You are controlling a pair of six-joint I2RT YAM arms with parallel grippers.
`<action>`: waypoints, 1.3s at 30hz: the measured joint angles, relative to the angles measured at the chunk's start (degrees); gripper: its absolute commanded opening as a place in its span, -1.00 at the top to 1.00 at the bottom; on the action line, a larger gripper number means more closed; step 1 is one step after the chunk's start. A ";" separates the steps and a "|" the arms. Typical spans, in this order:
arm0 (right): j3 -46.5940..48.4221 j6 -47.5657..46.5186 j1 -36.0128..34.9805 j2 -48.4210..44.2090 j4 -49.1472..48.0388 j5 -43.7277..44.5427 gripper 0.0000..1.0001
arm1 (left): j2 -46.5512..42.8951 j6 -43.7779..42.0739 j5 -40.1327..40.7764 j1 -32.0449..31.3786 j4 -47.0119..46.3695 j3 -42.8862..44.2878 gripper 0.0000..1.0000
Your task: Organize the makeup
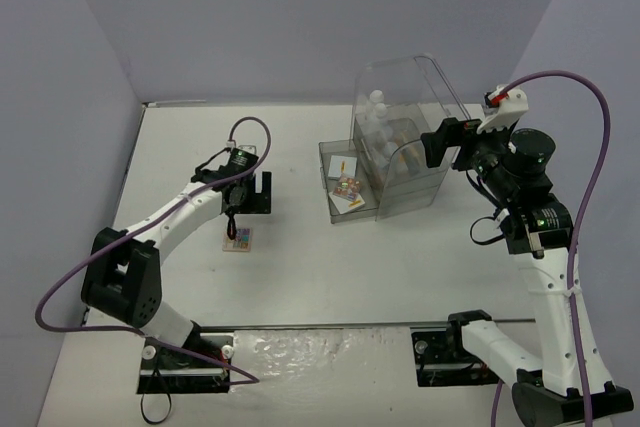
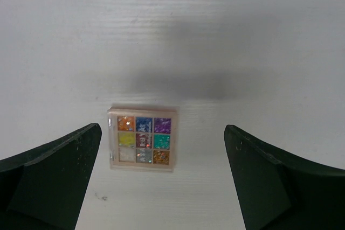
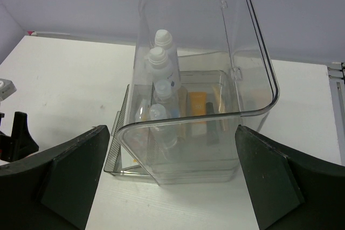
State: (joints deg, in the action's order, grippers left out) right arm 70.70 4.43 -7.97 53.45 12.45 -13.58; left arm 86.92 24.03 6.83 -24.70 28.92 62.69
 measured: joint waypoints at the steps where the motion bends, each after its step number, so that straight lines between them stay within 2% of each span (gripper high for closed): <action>1: 0.00 0.00 0.00 0.00 0.00 -0.01 -1.00 | -0.03 0.35 0.15 0.86 0.68 -1.13 -0.94; 12: -0.05 0.02 0.00 0.00 0.00 -0.63 -1.00 | 1.75 1.07 -2.20 4.36 3.40 -5.62 -0.94; 21: -0.80 0.00 0.00 0.00 0.04 -0.81 -1.00 | 6.05 0.64 -4.47 4.60 3.22 -6.14 -0.93; 29: -0.82 0.02 -0.02 0.00 0.04 -0.81 -1.00 | 7.52 0.72 -5.79 4.60 2.37 -6.25 -0.55; 34: -0.85 0.02 -0.02 0.00 0.04 -0.81 -1.00 | 7.74 1.16 -6.48 4.60 2.03 -6.25 -0.05; 39: -0.85 0.00 -0.02 0.00 0.06 -0.81 -1.00 | 7.77 1.21 -6.82 4.57 2.23 -5.98 0.00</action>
State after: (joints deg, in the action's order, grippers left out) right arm 69.84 4.43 -7.99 53.45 12.50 -14.39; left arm 94.69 25.24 0.01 -20.13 31.15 56.71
